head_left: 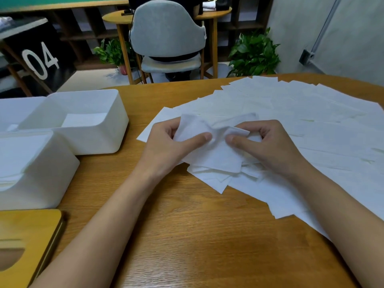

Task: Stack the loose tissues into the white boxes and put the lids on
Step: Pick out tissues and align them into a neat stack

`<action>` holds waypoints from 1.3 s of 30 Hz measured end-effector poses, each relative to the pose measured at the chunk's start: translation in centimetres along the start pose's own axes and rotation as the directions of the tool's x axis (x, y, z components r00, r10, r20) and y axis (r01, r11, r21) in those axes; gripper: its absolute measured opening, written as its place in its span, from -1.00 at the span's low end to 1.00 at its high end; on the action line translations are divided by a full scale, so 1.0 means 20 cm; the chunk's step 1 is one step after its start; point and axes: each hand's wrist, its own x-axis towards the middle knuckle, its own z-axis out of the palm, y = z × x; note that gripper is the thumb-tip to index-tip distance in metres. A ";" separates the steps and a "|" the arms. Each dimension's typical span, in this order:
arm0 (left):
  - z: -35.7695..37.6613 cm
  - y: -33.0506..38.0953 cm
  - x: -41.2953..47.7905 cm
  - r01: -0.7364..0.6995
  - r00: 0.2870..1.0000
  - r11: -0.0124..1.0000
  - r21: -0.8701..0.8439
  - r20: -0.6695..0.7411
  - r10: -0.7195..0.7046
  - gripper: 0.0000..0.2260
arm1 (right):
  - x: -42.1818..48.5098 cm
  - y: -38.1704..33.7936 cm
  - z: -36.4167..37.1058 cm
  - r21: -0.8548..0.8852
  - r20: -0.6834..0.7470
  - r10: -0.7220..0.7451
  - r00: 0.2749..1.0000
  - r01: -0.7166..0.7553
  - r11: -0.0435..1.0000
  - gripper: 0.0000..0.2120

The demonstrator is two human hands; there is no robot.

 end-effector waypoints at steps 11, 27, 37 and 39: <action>0.02 -0.02 0.02 0.085 0.987 0.987 -0.135 -0.121 -0.101 -0.77 | 0.00 0.00 0.03 0.019 -0.037 -0.016 0.999 0.017 1.000 -0.76; 0.11 -0.06 0.02 0.176 0.970 0.861 -0.478 -0.066 -0.235 -0.74 | -0.02 -0.03 0.08 0.134 -0.014 -0.043 0.999 0.045 0.990 -0.60; 0.15 -0.05 -0.01 0.102 0.968 0.945 -0.312 -0.188 -0.167 -0.76 | -0.02 0.01 0.12 -0.032 -0.029 -0.140 0.990 0.139 0.990 -0.50; 0.16 -0.05 -0.01 0.100 0.967 0.948 -0.302 -0.195 -0.165 -0.75 | -0.02 0.01 0.12 -0.033 -0.036 -0.146 0.989 0.145 0.989 -0.48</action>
